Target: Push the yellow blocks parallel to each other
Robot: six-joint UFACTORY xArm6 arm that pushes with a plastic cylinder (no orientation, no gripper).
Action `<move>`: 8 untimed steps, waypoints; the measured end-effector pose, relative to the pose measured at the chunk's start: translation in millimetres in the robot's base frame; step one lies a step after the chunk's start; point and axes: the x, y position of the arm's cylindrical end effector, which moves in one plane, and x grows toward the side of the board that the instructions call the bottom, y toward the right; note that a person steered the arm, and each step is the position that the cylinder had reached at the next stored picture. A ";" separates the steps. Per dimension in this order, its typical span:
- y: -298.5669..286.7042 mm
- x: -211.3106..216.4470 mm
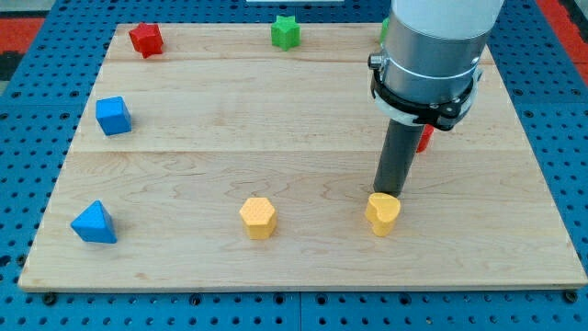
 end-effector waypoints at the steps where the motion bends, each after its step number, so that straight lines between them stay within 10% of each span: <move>1: 1.9 6.2; 3: -60.5 8.5; 4: -39.5 54.9; 8: -1.9 25.3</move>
